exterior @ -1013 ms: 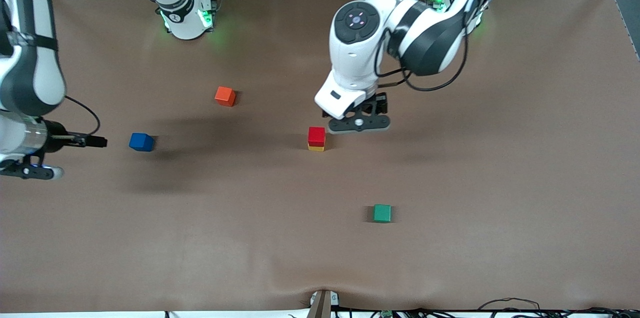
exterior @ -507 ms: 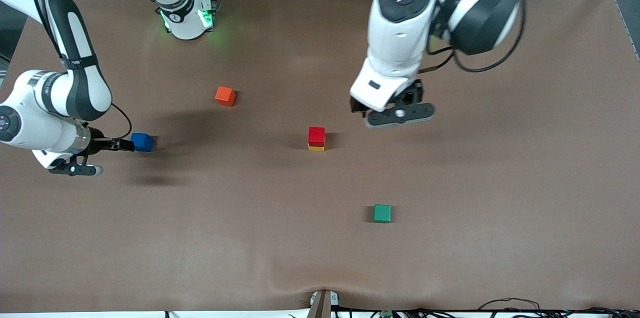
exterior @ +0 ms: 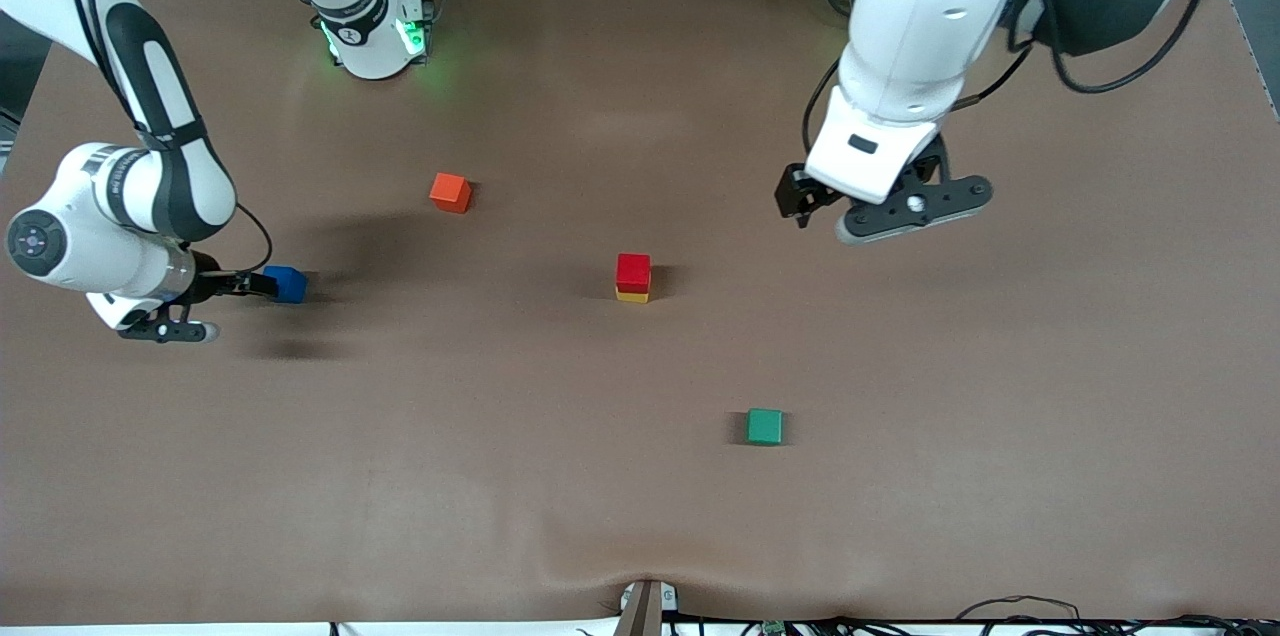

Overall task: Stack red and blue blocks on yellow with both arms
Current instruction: 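Raise the left gripper away while the right gripper reaches the blue cube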

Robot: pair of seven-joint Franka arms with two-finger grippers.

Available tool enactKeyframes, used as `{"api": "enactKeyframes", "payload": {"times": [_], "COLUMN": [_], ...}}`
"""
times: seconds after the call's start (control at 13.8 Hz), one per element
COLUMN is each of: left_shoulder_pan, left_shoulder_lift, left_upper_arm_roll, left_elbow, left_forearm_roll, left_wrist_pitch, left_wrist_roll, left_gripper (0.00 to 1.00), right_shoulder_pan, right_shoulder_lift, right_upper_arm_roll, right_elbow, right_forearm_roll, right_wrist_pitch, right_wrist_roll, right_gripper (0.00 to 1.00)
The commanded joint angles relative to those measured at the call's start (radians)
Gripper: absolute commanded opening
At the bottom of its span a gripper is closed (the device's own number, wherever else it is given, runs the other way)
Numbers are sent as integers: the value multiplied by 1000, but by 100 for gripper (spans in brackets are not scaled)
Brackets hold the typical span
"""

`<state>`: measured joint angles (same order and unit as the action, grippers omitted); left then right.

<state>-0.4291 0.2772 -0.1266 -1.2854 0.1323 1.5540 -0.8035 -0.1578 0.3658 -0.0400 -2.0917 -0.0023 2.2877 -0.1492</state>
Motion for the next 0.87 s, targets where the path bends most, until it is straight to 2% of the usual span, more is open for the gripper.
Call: {"api": "enactKeyframes", "payload": {"times": [0.0,0.58,0.8], "left_shoulder_pan": [33,115,133], "left_shoulder_lift": [-45,-79,-84], "left_upper_arm_roll": [-2,-4,-2], "left_elbow": [-22,-25,-28], "left_forearm_roll": [4,3,10], "left_wrist_pitch": [-35,-101,-118], "left_wrist_roll": [30,113,159], "left_gripper": [100,100,100], "right_shoulder_pan": [-14,-19,-20], "right_shoulder_lift": [9,28,35], "right_upper_arm_roll": [11,12,14], "right_elbow": [-33,-60,-60], "right_forearm_roll": [22,44,44], "right_wrist_pitch": [50,95,96], "right_wrist_roll": [-38,-39,-41], "right_gripper": [100,99,74]}}
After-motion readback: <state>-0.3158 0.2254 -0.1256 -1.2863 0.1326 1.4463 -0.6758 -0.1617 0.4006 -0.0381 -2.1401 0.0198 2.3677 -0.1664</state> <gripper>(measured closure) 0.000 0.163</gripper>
